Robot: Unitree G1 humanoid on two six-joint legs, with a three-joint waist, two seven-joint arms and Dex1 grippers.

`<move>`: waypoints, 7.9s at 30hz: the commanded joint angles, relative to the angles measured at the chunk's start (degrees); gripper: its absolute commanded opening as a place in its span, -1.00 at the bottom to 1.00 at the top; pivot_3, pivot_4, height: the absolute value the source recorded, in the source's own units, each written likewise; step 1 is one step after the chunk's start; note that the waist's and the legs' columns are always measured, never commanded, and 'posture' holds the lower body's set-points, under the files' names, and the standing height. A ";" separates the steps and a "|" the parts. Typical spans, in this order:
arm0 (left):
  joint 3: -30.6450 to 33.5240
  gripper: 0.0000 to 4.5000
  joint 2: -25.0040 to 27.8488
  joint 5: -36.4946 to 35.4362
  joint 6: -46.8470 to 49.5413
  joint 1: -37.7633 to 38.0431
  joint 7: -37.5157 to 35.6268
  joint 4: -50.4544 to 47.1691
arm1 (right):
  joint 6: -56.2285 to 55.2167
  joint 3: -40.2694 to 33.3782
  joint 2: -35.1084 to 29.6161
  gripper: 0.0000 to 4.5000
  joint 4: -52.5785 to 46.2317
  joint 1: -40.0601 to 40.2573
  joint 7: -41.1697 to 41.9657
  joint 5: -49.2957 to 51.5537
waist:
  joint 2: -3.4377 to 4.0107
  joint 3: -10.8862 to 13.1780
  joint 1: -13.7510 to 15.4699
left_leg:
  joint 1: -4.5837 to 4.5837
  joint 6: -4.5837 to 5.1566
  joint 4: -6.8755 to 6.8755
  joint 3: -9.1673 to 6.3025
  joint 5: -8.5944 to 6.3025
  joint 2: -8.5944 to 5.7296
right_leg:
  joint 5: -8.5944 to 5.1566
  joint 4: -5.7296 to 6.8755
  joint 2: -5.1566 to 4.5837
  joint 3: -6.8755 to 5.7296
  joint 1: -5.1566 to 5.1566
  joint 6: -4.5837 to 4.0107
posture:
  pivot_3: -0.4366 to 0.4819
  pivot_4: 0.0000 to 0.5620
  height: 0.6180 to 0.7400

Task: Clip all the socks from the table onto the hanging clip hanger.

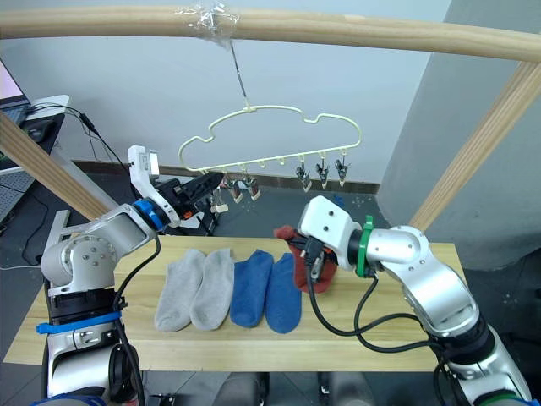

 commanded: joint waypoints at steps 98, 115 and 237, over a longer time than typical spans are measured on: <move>-17.31 0.15 -10.23 34.67 -52.03 14.38 7.89 -7.06 | -7.57 -4.64 7.96 -0.33 2.14 2.47 -7.02 -10.43 | 0.08 0.05 0.16 | -0.48 0.04 0.64 -0.30 -0.02 -0.06 | 0.12 0.02 -0.09 -0.21 -0.05 -0.18 | -0.14 -0.09 0.22; -16.82 0.15 -13.67 38.53 -62.11 8.79 10.80 6.86 | -7.02 -6.21 5.55 -0.33 0.42 3.21 -7.38 -6.83 | 0.09 0.06 0.03 | -0.57 0.07 0.65 -0.31 -0.04 -0.07 | 0.13 -0.01 -0.09 -0.32 -0.06 -0.20 | -0.20 -0.08 0.22; 2.39 -0.91 -6.90 -6.75 2.66 -4.04 6.94 -0.20 | -52.02 6.64 24.99 -1.00 37.02 7.12 -27.33 -30.59 | 0.10 0.06 -0.02 | -0.67 -0.25 0.81 -0.25 0.14 0.00 | 0.22 0.16 -0.03 -0.25 -0.16 -0.33 | -0.18 -0.18 0.22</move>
